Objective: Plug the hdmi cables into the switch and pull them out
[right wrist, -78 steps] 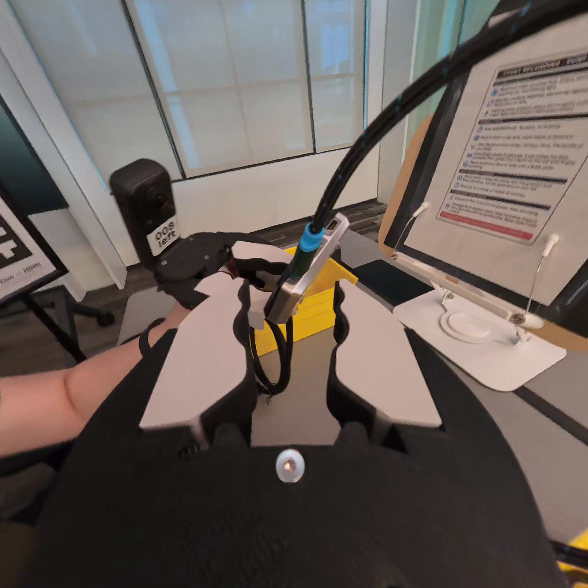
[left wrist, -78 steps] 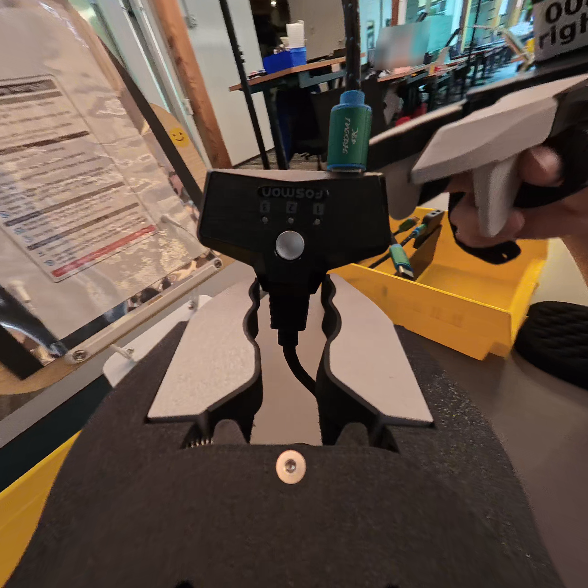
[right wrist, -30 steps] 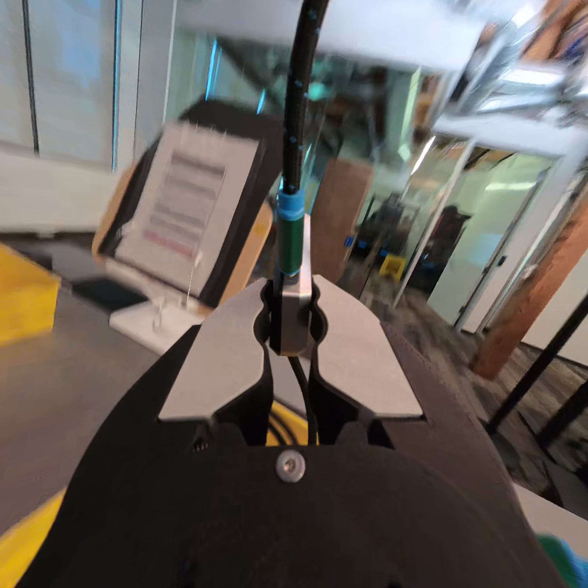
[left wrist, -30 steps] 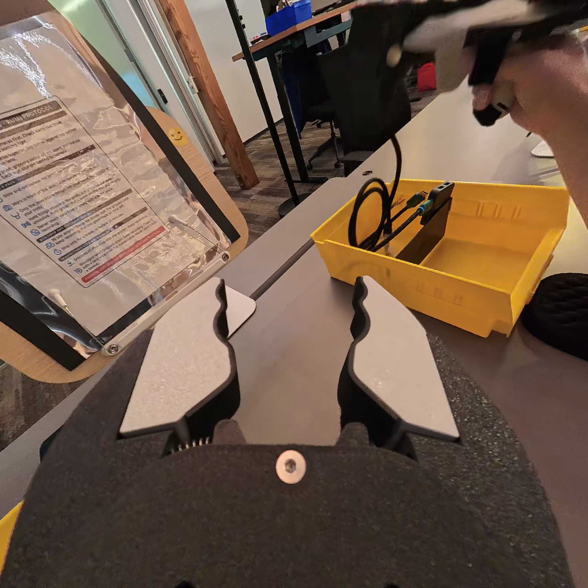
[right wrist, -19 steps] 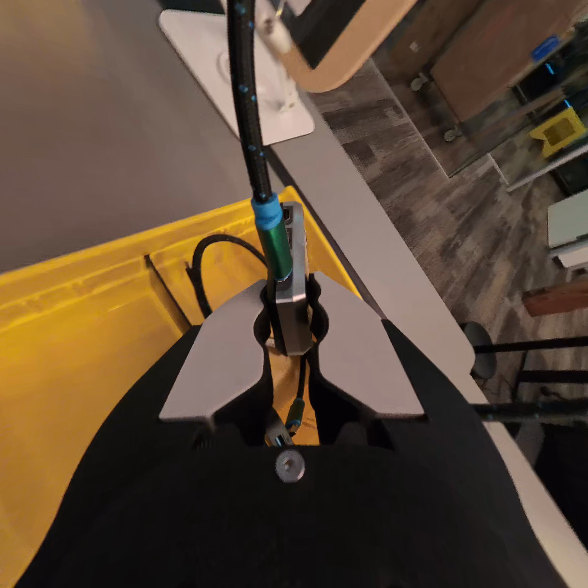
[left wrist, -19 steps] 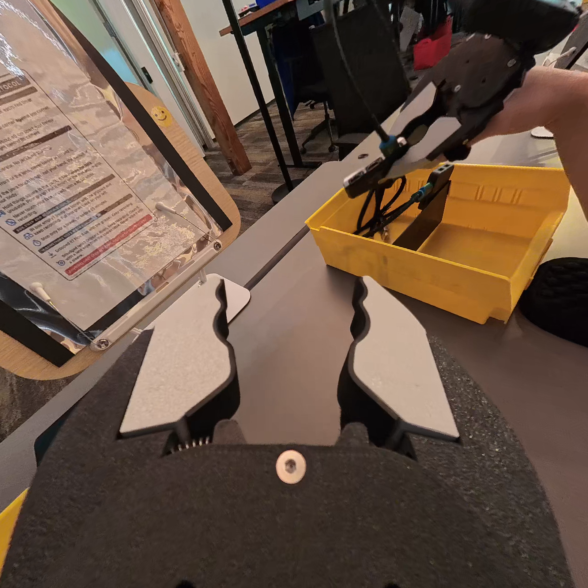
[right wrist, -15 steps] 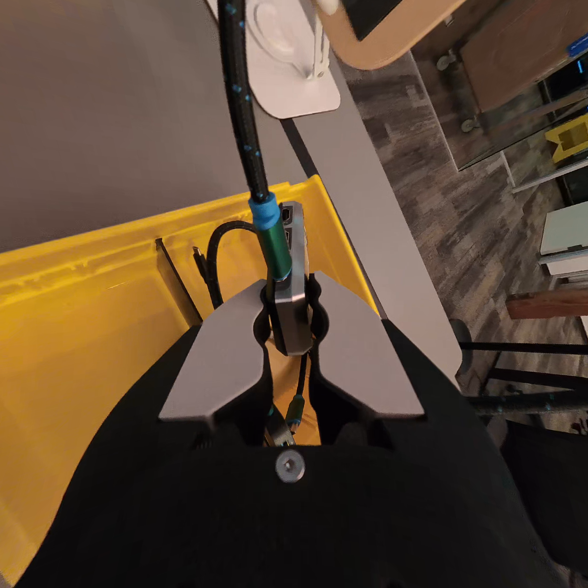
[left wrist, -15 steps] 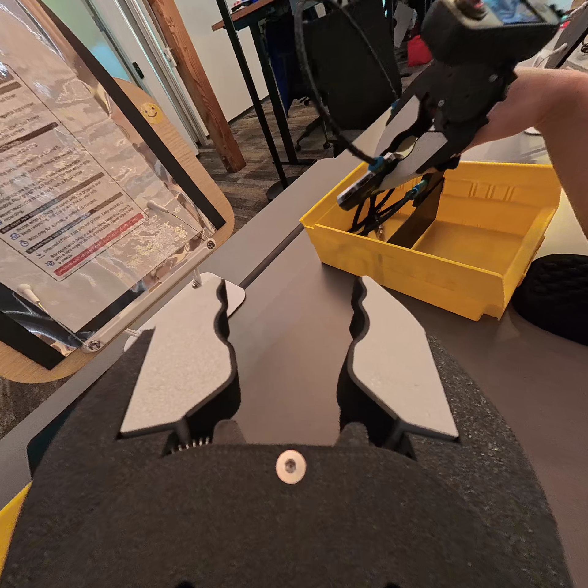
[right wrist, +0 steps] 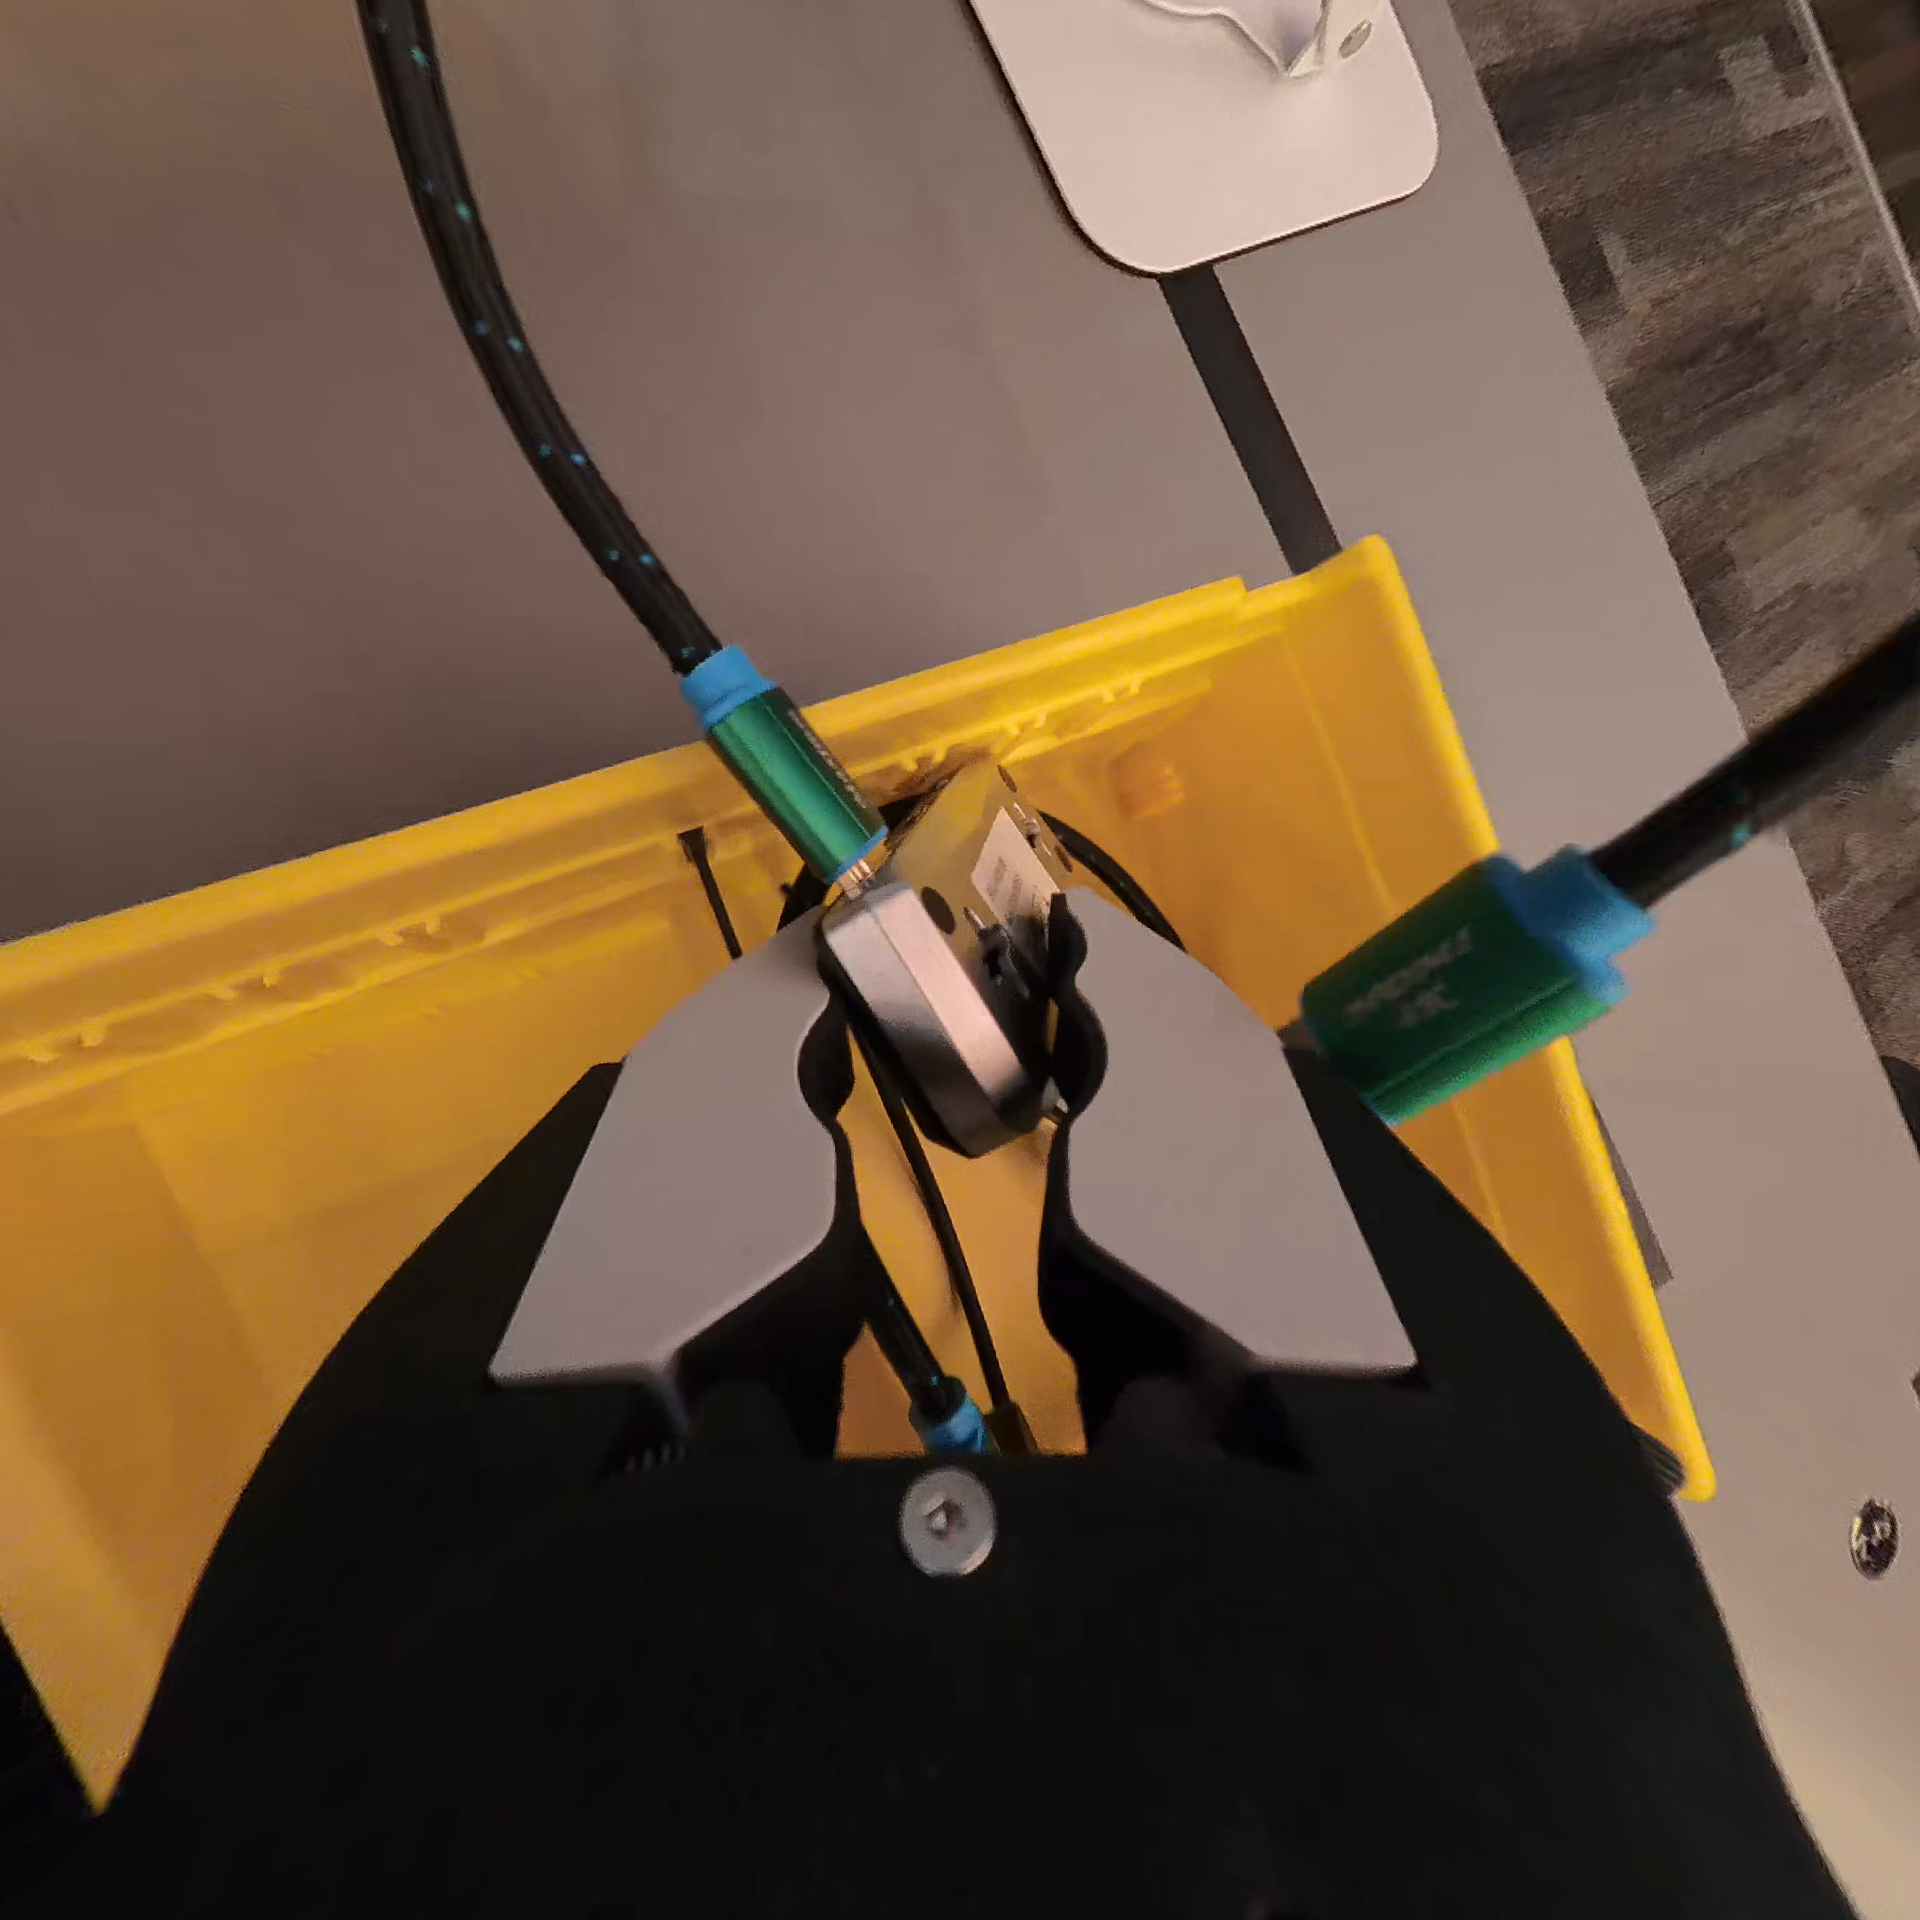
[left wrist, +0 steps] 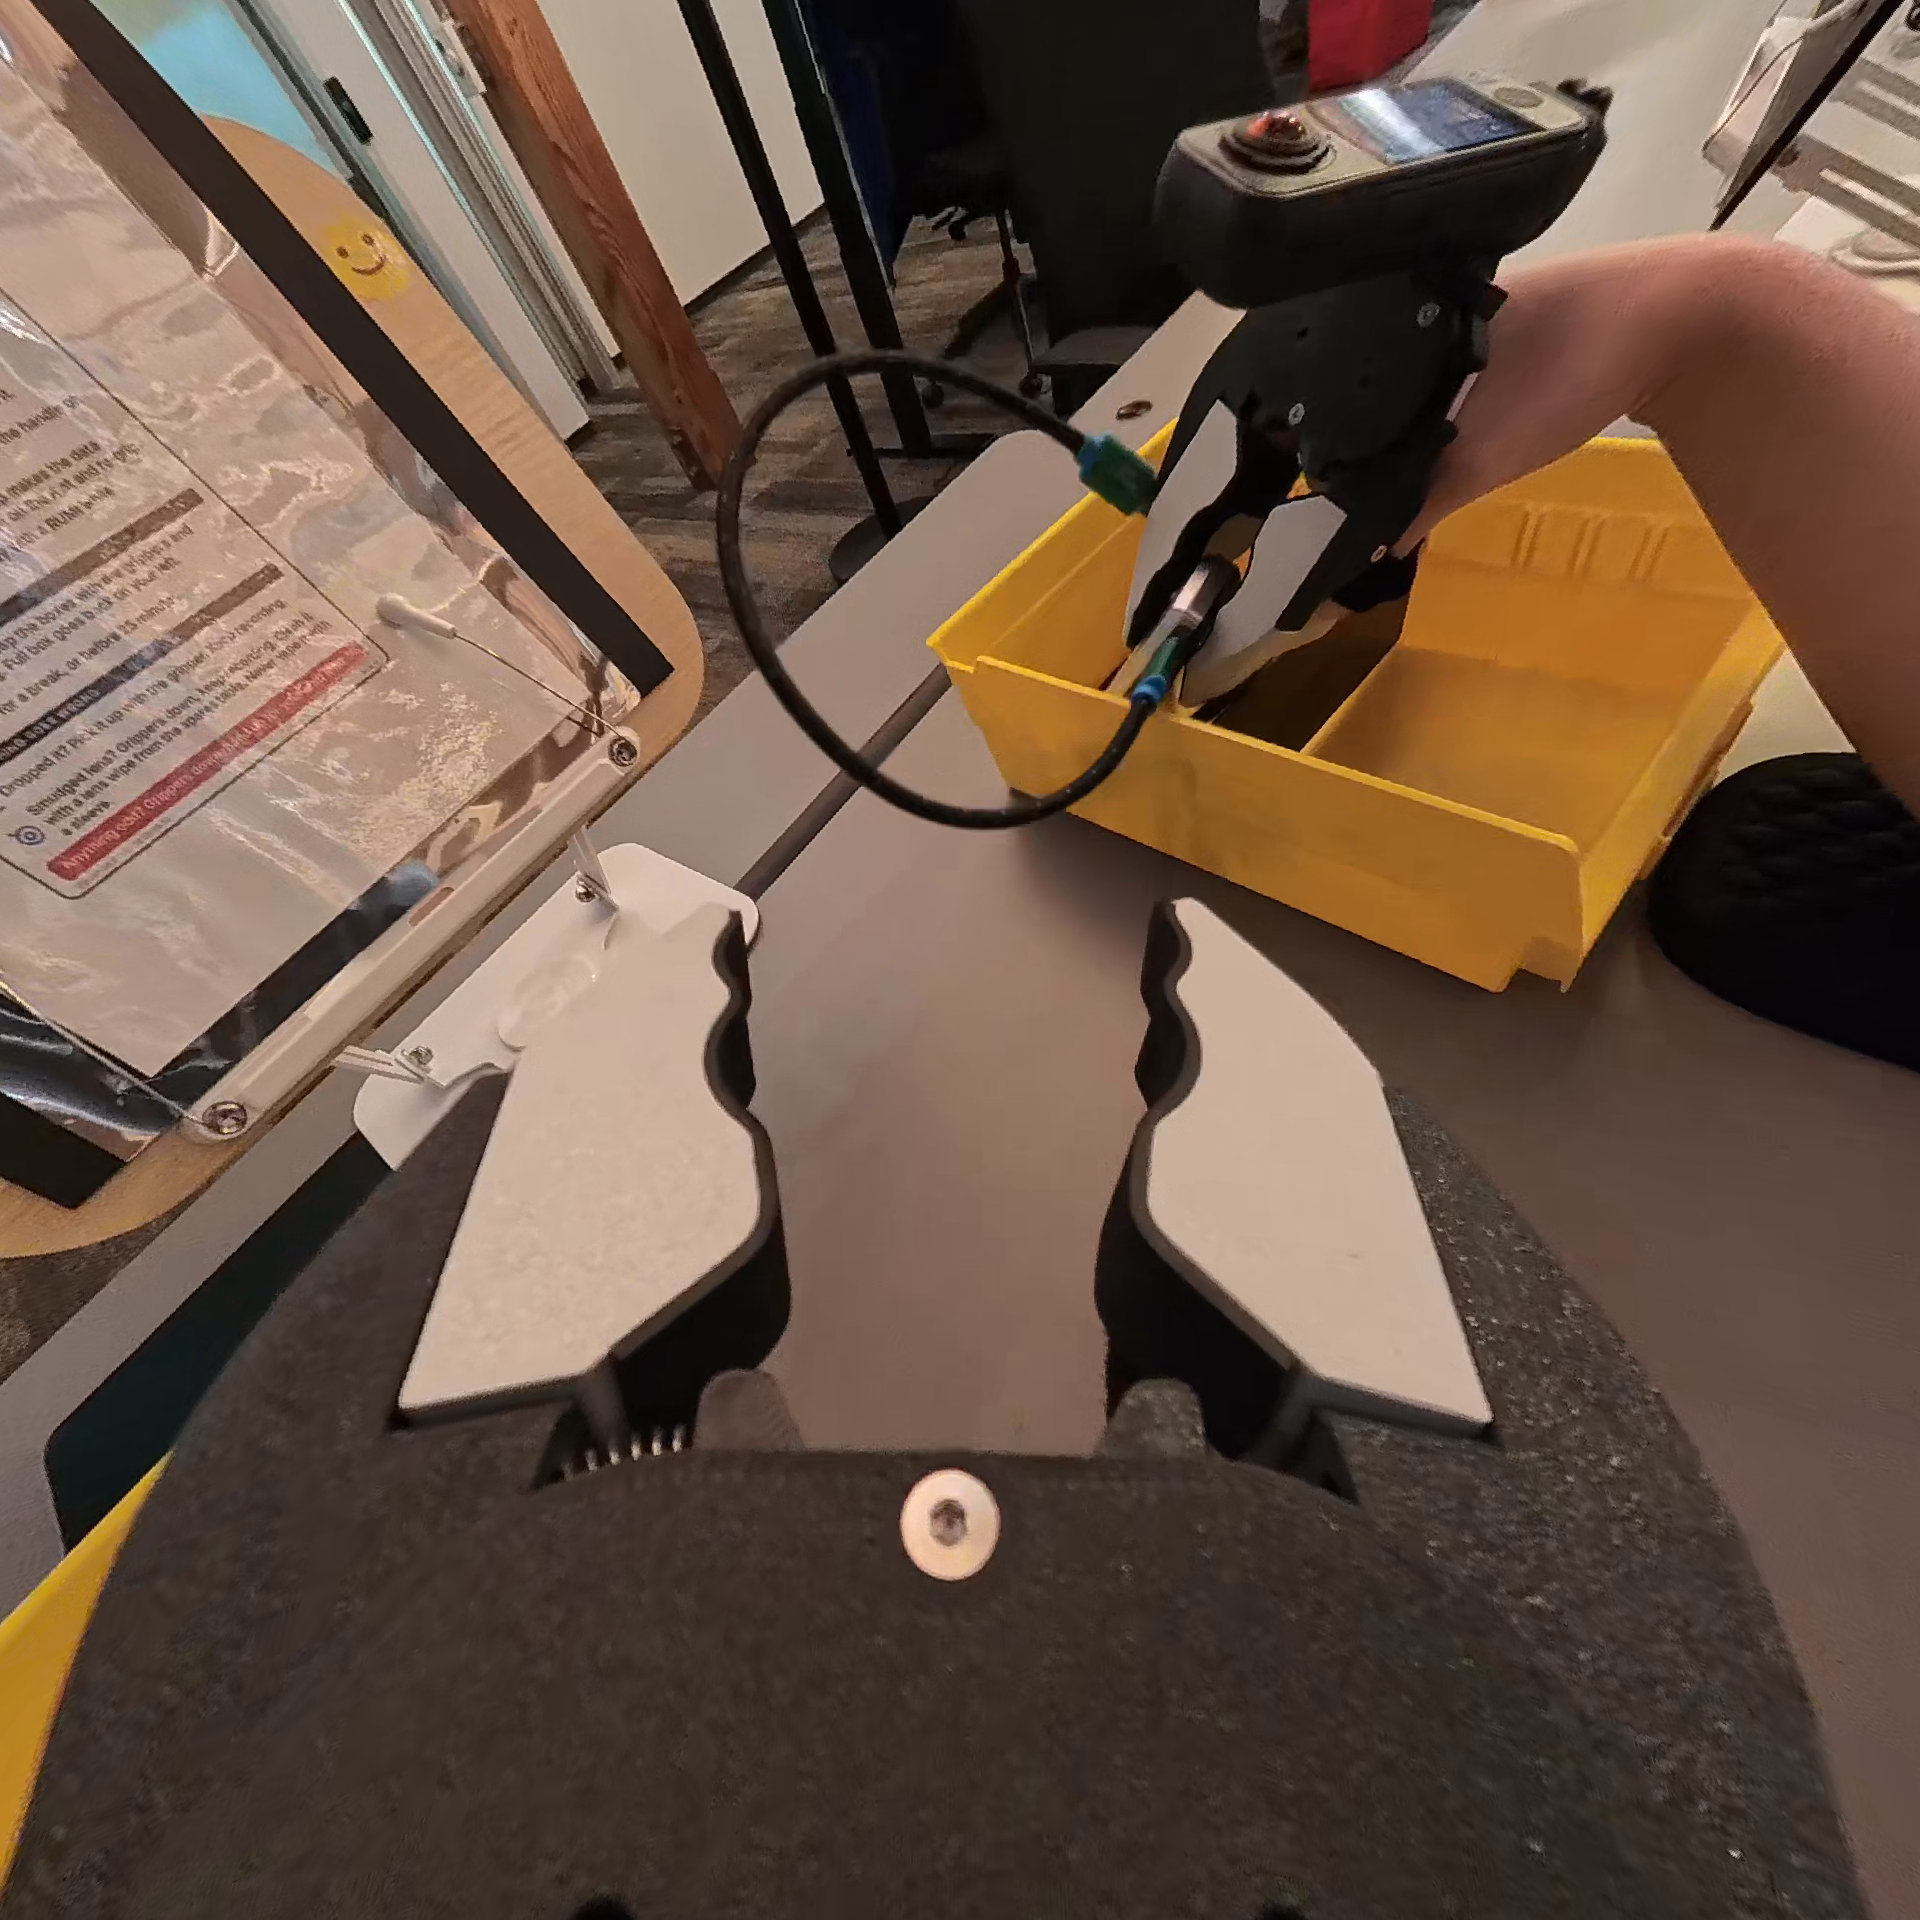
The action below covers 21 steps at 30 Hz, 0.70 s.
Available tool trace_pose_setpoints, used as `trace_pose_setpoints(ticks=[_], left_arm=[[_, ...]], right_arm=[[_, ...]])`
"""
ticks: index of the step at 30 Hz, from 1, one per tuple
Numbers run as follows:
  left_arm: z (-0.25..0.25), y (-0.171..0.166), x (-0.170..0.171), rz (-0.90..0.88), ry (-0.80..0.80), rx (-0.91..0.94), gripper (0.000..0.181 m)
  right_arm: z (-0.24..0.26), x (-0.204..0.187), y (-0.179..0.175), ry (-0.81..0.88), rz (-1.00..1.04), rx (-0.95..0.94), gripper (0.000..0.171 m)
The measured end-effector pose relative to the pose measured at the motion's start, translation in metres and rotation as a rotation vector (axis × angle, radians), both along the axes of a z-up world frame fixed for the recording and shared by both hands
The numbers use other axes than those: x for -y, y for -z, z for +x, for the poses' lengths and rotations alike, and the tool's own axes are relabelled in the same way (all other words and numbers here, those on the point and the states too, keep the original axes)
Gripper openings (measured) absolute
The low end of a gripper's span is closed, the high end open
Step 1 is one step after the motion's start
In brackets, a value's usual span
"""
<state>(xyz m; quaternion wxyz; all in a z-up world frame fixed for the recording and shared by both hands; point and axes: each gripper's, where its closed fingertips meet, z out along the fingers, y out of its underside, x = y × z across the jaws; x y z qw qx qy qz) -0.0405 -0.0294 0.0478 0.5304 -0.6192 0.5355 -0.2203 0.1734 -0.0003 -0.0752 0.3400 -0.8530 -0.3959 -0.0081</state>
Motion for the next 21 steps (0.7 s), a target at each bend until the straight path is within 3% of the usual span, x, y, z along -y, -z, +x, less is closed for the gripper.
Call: trace_pose_setpoints(ticks=[13, 21], left_arm=[[-0.003, 0.002, -0.001, -0.021, 0.001, -0.011, 0.071], [0.0, 0.006, 0.0, -0.029, 0.001, -0.024, 0.069]], right_arm=[[0.014, 0.035, -0.012, 0.0, -0.059, 0.097, 0.045], [0.004, 0.014, -0.019, 0.081, -0.036, 0.098, 0.05]])
